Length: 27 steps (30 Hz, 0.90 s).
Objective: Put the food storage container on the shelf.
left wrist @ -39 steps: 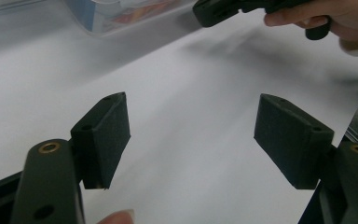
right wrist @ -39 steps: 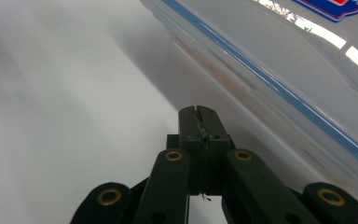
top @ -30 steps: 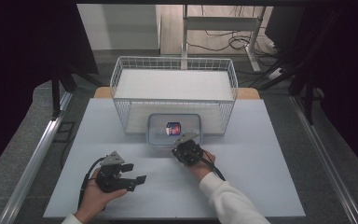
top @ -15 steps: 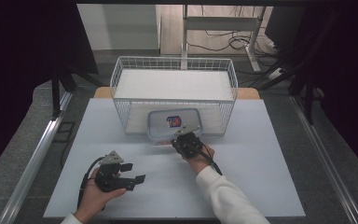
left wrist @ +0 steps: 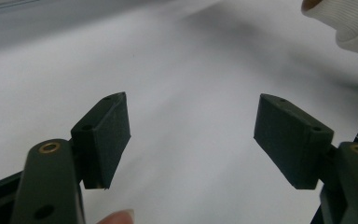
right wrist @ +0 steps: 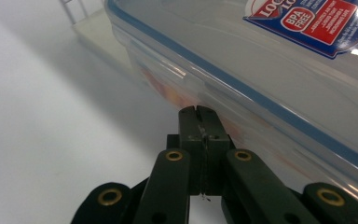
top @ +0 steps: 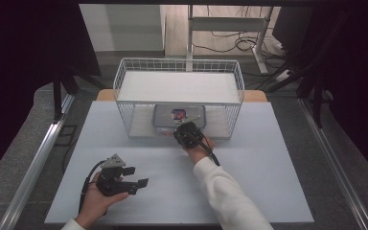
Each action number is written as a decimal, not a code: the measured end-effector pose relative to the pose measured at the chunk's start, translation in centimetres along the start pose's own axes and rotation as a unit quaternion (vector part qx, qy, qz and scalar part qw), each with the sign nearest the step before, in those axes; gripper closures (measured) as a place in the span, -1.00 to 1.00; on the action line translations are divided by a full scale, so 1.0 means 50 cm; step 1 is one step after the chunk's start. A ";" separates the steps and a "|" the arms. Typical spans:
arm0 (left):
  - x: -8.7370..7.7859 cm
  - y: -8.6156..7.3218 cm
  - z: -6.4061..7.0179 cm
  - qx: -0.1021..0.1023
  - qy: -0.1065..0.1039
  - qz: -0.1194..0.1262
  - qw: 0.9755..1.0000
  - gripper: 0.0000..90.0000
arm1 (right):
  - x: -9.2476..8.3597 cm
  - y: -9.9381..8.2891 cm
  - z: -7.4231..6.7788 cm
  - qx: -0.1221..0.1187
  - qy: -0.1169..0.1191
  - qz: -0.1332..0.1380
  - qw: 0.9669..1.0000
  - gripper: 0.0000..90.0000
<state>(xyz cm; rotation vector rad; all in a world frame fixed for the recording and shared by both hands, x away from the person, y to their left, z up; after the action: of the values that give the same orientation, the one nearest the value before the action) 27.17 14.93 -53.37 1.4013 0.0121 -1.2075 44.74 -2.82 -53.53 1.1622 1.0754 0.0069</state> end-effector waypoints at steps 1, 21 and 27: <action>0.000 0.000 -0.001 0.000 -0.001 0.001 1.000 -0.40 | 0.002 0.002 0.004 0.003 -0.002 -0.001 1.000 0.98; -0.002 -0.001 -0.008 -0.004 0.004 0.001 1.000 -0.40 | -0.033 -0.005 0.019 -0.003 -0.002 0.001 1.000 0.98; -0.011 -0.006 -0.008 -0.009 0.009 0.008 1.000 -0.40 | -0.117 -0.043 0.019 -0.012 0.003 0.008 1.000 0.98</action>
<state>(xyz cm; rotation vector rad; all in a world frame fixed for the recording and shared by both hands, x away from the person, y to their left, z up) 27.00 15.65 -53.37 1.3953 0.0246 -1.1785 41.21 -7.46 -51.17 1.1500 1.0692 0.0363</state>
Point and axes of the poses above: each handheld gripper's, and its own axes: x roughly forward along the jaws, y roughly out of its top, z roughly to its right, the point moved 6 cm from there along x, roughly forward along the jaws, and after that the axes turned 2 degrees about x, right-handed, at the moved point
